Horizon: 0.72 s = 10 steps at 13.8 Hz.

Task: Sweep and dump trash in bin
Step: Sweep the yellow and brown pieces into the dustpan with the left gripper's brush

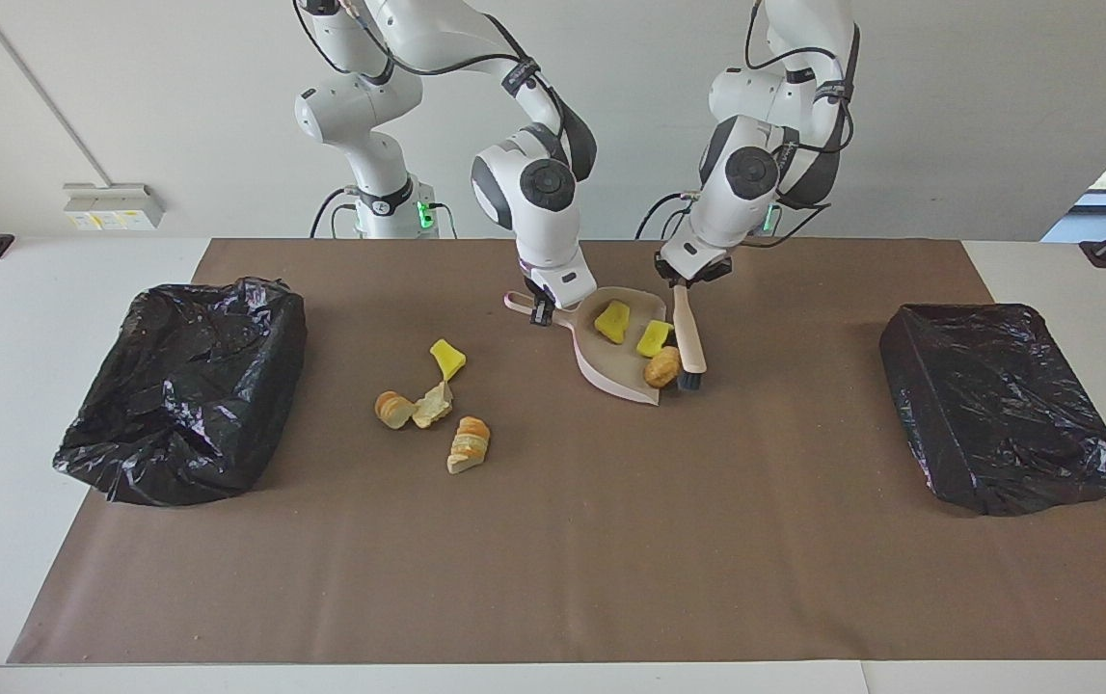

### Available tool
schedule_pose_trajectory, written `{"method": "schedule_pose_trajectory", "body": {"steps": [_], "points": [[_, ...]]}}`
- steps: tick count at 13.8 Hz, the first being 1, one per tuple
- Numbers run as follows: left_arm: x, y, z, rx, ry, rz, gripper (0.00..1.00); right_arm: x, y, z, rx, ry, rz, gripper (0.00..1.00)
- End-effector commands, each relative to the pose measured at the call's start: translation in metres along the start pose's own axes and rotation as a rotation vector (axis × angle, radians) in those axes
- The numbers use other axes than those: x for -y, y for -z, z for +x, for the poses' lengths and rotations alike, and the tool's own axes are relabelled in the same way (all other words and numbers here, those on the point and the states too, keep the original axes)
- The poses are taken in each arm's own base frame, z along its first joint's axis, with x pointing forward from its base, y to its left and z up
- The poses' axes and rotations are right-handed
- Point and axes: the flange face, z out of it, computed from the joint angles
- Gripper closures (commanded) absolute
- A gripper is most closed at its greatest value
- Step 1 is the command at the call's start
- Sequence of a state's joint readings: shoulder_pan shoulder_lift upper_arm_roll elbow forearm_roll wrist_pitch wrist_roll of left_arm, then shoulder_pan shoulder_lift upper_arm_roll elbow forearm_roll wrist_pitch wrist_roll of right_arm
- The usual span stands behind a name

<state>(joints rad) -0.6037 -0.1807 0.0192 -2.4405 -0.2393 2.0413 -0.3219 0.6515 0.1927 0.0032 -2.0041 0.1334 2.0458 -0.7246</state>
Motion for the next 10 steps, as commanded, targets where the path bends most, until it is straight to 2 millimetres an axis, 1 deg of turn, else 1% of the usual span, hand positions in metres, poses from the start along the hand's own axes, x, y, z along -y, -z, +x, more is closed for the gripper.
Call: {"method": "schedule_pose_trajectory", "body": {"steps": [1, 3, 5, 6, 9, 10], "points": [[-0.033, 0.01, -0.001, -0.021, -0.017, -0.036, 1.0, -0.003, -0.002, 0.006, 0.006, -0.023, -0.017, 1.0], [-0.041, 0.018, 0.01, -0.015, -0.016, -0.036, 1.0, -0.003, -0.003, 0.006, 0.007, -0.023, -0.016, 1.0], [-0.032, 0.033, 0.011, -0.005, -0.004, -0.042, 1.0, -0.003, -0.002, 0.006, 0.006, -0.023, -0.017, 1.0], [-0.025, 0.04, 0.015, 0.003, 0.007, -0.035, 1.0, -0.003, -0.002, 0.006, 0.006, -0.023, -0.017, 1.0], [0.015, 0.052, 0.03, -0.01, 0.064, 0.001, 1.0, -0.002, -0.002, 0.006, 0.012, -0.022, -0.012, 1.0], [0.027, 0.054, 0.035, -0.022, 0.065, 0.029, 1.0, -0.002, 0.003, 0.004, 0.015, -0.024, -0.008, 1.0]]}}
